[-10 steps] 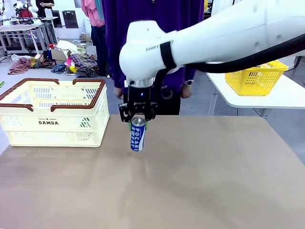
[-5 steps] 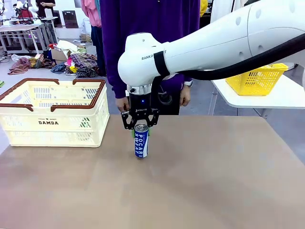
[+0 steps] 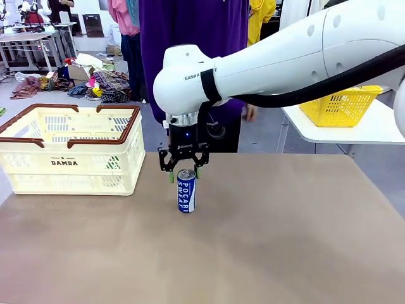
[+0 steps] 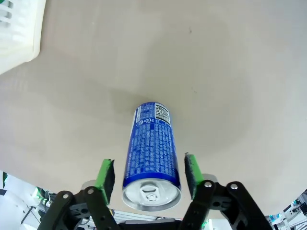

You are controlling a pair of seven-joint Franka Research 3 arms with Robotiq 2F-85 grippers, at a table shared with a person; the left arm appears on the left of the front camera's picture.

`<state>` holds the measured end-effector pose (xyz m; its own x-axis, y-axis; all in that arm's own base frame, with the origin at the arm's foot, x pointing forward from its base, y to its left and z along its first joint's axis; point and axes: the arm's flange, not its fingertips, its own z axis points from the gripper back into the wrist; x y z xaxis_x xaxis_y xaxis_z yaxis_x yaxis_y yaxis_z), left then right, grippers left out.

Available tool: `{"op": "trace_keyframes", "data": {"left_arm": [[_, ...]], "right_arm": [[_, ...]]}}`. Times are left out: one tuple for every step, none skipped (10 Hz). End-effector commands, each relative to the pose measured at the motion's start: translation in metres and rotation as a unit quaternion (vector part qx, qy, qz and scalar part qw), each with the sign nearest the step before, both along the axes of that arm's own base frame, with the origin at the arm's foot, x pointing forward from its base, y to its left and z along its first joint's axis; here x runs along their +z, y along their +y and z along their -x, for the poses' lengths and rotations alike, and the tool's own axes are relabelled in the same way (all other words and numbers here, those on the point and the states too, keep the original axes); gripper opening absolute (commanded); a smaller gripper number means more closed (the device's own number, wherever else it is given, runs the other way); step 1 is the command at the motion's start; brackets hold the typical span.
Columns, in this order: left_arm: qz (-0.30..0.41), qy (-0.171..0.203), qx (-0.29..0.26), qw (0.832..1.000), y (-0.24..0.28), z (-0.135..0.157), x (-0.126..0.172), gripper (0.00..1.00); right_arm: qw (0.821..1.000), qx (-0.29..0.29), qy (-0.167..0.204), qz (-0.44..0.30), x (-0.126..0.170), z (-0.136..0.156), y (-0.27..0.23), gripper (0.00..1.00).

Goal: Place the drinks into the Shopping basket.
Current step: Pick up one drink and place it into the Shopping basket.

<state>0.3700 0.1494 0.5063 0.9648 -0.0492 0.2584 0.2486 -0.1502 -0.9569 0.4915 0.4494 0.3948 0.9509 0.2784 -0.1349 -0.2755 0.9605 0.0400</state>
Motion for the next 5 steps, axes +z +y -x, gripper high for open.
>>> {"op": "trace_keyframes", "data": {"left_arm": [[0.007,-0.001,0.0,1.0,0.007,0.002,0.002,1.0],[0.007,-0.001,0.0,1.0,0.007,0.002,0.002,1.0],[0.007,-0.001,0.0,1.0,0.007,0.002,0.002,1.0],[0.007,-0.001,0.0,1.0,0.007,0.002,0.002,1.0],[0.007,-0.001,0.0,1.0,0.007,0.002,0.002,1.0]], "right_arm": [[1.0,0.008,-0.007,-0.002,0.007,-0.002,-0.001,1.0],[1.0,0.009,-0.011,-0.011,0.014,0.0,-0.005,1.0],[0.999,0.004,-0.027,-0.026,0.031,0.003,-0.014,1.0],[0.998,-0.001,-0.04,-0.039,0.064,0.011,-0.035,1.0],[0.995,-0.012,-0.054,-0.078,0.121,0.026,-0.075,1.0]]}}
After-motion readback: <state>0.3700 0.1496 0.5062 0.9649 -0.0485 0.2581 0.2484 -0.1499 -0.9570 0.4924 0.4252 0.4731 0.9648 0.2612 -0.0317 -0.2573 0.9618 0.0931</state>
